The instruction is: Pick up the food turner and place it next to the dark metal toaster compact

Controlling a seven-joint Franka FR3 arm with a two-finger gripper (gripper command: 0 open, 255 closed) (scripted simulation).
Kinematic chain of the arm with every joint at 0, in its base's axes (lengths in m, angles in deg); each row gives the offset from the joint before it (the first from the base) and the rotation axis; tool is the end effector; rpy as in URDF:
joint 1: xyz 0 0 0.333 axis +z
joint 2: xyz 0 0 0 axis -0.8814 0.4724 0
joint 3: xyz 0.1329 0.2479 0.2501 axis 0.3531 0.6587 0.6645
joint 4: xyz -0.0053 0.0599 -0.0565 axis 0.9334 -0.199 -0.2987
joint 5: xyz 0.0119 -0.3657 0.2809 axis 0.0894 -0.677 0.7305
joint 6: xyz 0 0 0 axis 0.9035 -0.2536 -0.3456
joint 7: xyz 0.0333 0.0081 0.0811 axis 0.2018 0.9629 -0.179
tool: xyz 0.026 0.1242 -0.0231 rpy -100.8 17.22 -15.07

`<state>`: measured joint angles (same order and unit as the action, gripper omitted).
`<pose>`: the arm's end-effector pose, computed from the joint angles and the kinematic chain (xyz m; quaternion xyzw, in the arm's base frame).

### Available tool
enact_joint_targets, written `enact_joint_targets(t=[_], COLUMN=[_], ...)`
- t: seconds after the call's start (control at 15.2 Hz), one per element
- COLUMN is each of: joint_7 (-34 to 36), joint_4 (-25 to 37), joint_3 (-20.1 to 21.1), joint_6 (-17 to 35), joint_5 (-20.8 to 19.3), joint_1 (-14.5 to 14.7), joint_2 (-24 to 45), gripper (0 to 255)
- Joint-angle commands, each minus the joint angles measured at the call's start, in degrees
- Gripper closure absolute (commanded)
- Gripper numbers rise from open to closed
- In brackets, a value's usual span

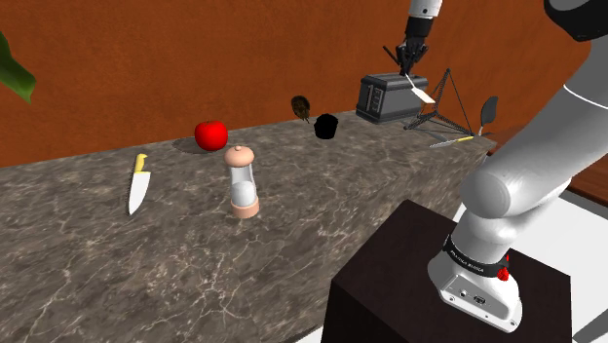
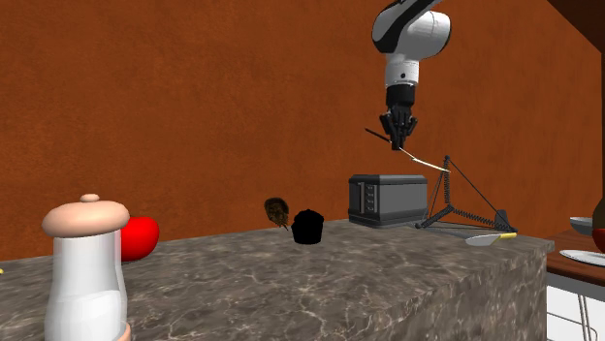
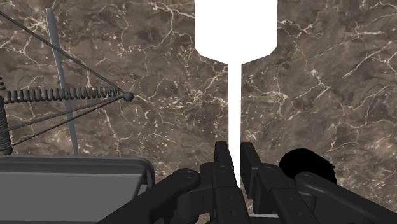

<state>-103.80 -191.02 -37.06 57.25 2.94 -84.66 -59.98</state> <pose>0.4431 -0.3451 0.6469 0.9855 -0.1664 0.0326 0.0048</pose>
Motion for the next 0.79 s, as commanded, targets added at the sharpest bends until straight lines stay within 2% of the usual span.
enact_joint_targets(t=[0.0, 0.2, 0.73], joint_7=[-3.14, -8.28, -8.21], joint_4=[1.48, 4.49, -2.51], joint_3=[-1.91, -4.98, -4.99], joint_6=[-0.14, -0.54, 5.72], joint_5=[0.13, 0.77, 0.51], joint_1=[-1.11, -3.04, -3.12], joint_2=[1.32, 4.04, 3.27], gripper=[255, 255, 255])
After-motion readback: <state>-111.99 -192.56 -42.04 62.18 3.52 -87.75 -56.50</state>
